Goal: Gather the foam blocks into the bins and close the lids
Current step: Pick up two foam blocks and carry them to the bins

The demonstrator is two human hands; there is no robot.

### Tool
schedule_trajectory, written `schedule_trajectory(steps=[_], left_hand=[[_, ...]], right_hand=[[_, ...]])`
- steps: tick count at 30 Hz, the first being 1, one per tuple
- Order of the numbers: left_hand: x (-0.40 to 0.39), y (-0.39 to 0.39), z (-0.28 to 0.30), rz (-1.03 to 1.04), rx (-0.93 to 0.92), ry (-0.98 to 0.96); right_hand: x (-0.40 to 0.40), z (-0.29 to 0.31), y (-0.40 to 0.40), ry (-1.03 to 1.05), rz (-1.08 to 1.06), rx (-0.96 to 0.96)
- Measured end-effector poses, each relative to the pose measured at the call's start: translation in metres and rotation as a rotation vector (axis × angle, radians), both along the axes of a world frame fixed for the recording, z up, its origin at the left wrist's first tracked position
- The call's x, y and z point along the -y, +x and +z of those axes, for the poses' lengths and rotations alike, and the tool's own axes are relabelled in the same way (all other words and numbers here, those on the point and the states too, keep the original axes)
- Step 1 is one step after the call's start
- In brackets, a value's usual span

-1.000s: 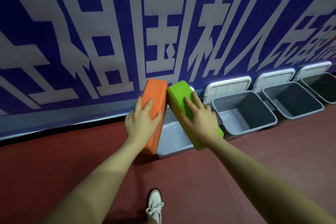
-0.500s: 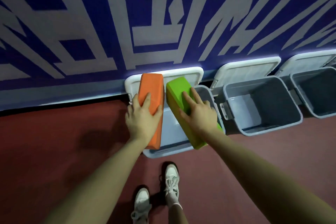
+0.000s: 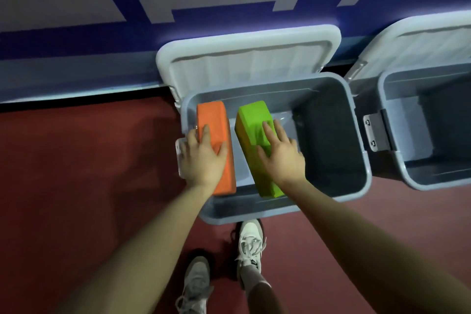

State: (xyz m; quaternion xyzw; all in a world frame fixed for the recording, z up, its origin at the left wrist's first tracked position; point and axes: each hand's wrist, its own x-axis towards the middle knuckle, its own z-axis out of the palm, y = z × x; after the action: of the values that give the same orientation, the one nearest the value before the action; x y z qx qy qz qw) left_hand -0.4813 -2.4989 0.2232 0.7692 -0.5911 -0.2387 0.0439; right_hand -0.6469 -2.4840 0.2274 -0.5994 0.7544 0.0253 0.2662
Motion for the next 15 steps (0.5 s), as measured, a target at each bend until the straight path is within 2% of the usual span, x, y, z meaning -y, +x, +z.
schedule_trajectory(steps=[3,7,15], left_hand=[[-0.002,0.007,0.002,-0.168,0.089,-0.088],[-0.013,0.014,0.033,-0.291,0.061,-0.081],[-0.035,0.035,0.149,-0.517,-0.007,-0.151]], right_hand=[[-0.003,0.003,-0.003,0.0,0.035,-0.029],[-0.014,0.033,0.001,-0.023,0.041,-0.02],[-0.06,0.143,0.023,-0.139,-0.019,-0.033]])
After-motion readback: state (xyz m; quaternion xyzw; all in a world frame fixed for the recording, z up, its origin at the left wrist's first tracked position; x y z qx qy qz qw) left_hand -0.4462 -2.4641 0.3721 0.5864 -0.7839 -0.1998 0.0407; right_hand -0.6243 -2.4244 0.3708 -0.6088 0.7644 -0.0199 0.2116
